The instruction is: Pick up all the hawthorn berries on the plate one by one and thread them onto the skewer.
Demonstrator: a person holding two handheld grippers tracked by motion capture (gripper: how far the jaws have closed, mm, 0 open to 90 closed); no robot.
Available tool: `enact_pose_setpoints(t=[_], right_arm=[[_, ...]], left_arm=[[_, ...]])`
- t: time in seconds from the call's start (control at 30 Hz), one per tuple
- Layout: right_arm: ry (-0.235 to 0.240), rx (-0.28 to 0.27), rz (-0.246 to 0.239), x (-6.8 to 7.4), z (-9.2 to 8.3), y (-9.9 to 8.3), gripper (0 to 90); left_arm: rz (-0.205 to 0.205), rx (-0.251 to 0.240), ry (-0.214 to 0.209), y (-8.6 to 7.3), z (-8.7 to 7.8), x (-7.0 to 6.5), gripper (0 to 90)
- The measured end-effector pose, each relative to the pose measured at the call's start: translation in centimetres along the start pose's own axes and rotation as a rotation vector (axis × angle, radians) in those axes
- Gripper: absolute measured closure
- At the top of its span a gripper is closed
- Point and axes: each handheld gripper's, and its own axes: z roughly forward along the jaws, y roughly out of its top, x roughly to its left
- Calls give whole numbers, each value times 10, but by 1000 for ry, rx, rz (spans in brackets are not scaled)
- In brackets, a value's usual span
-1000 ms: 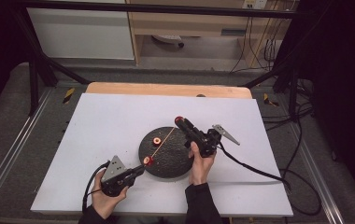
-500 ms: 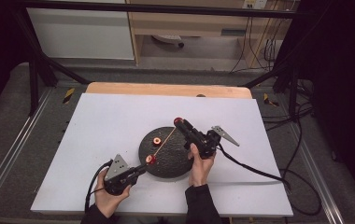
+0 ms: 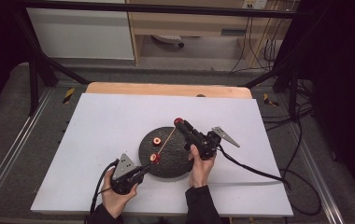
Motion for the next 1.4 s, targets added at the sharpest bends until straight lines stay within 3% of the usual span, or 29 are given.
enact_pose_setpoints(t=[0.13,0.27,0.5,0.77,1.0,1.27,1.4], right_arm=[[10,23,10,-3,-1,4,619],[26,58,17,-3,-1,5,621],[44,115,37,-5,1,1,623],[50,130,27,-4,-1,-1,625],[40,140,18,-3,-2,-6,626],[34,140,45,-4,-1,-7,628],[40,137,57,-5,-2,-6,628]], left_arm=[[40,9,-15,-2,-1,2,883],[49,21,-27,-5,-5,7,884],[24,22,-8,-7,-6,8,884],[23,2,-3,-4,-5,7,884],[28,21,2,-1,0,5,886],[31,22,8,1,-1,4,887],[27,-3,15,1,-4,6,886]])
